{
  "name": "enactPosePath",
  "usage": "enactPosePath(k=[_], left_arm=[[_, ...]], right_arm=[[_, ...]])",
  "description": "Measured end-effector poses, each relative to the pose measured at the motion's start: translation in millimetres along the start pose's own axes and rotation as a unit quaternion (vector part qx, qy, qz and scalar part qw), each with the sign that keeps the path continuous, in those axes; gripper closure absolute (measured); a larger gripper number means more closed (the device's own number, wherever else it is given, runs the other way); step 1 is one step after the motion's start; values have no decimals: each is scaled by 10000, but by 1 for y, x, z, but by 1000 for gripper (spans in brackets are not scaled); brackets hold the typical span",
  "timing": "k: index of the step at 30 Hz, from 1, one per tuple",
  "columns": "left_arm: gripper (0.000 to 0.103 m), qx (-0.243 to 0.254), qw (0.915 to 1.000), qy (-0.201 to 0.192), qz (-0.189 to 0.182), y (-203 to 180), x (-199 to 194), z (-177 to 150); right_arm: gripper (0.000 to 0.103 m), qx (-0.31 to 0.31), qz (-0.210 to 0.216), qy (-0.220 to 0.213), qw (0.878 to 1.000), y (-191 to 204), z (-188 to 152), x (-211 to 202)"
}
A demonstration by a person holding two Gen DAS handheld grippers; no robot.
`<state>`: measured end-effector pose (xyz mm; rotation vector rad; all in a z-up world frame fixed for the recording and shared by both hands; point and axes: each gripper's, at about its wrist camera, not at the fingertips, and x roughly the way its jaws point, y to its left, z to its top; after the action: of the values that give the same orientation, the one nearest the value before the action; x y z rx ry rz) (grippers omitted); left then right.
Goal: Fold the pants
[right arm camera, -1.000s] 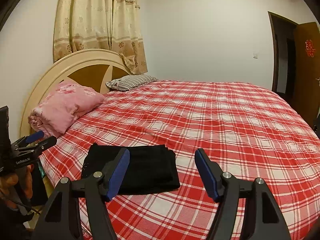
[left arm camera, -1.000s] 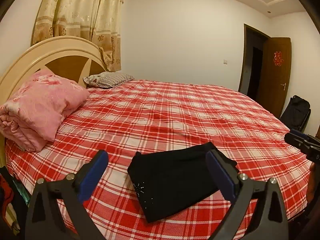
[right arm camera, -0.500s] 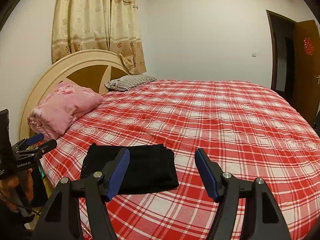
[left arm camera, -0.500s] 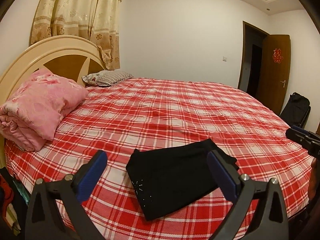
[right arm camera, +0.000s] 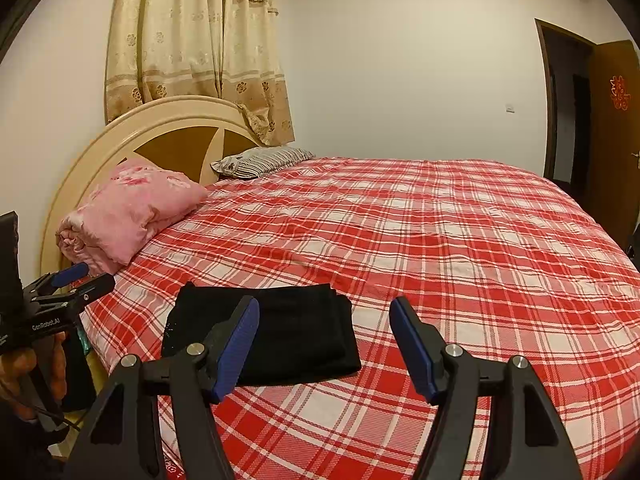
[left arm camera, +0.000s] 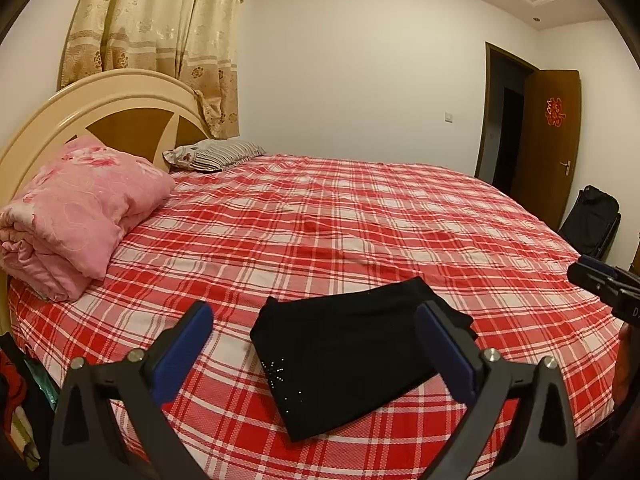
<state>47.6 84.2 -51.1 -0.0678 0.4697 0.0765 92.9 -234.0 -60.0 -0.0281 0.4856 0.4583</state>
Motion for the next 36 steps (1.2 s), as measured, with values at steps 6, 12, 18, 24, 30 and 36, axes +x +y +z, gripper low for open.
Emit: enactPosePath(k=[6,12,18,24,30,36], left_arm=[[0,8,10000,27,-4,-2,1,0],[0,12,10000,-51,17,-3,-1,1],[0,50,9997,-235,73,-4,-8,5],[0,-19,9998,-180,77,-2,-5,4],[0,-22,9999,-51,113,-1,2,1],[0,31,9999,-83,90,-3,1,-1]], right_arm=[[34,-25,2,13,10000,1,-2,1],[34,-51,8,40,10000,2,-3,2],[34,-112,23,22,9999,6,-4,2],[34,-189,22,63,9998,8,-6,4],[34,-263,34,96,9996,10,-9,6],[34,-271,46,150,9995,12,-10,9]])
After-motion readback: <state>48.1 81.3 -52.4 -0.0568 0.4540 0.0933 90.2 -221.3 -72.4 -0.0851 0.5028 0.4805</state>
